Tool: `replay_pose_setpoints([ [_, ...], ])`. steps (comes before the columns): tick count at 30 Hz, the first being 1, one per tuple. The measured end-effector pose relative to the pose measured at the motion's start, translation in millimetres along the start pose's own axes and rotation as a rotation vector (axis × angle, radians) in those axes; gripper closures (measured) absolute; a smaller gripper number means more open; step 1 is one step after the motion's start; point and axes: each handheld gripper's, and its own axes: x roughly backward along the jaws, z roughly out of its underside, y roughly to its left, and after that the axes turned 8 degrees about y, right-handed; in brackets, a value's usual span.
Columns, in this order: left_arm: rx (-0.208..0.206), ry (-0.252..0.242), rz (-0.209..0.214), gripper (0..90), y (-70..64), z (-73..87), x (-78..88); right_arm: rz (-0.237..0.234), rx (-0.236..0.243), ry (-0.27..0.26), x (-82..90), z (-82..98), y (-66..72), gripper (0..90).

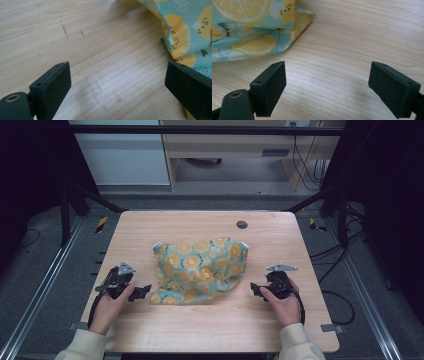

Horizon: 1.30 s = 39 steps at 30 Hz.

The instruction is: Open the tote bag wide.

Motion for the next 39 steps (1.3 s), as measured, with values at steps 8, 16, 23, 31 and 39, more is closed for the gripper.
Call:
replay_pose_setpoints([
  [8,-0.014,0.016,0.003,6.3,-5.1,-1.1,0.8,0.014,0.043,0.005,9.2,-9.8,5.3,15.6],
  [16,-0.013,0.035,0.005,6.3,-6.3,-0.3,-0.1,0.020,0.086,-0.005,21.5,-33.1,9.7,20.3],
  [23,-0.012,0.040,0.006,6.3,-6.3,-0.2,-0.4,0.015,0.157,0.017,31.3,-62.8,24.4,22.2],
  [31,-0.010,0.039,0.009,6.4,-6.3,-0.4,-0.8,0.002,0.209,0.050,43.3,-97.3,40.0,23.5],
  [39,-0.011,0.041,0.005,6.4,-6.5,-0.4,-0.9,0.005,0.265,0.004,51.0,-129.4,53.4,25.4],
])
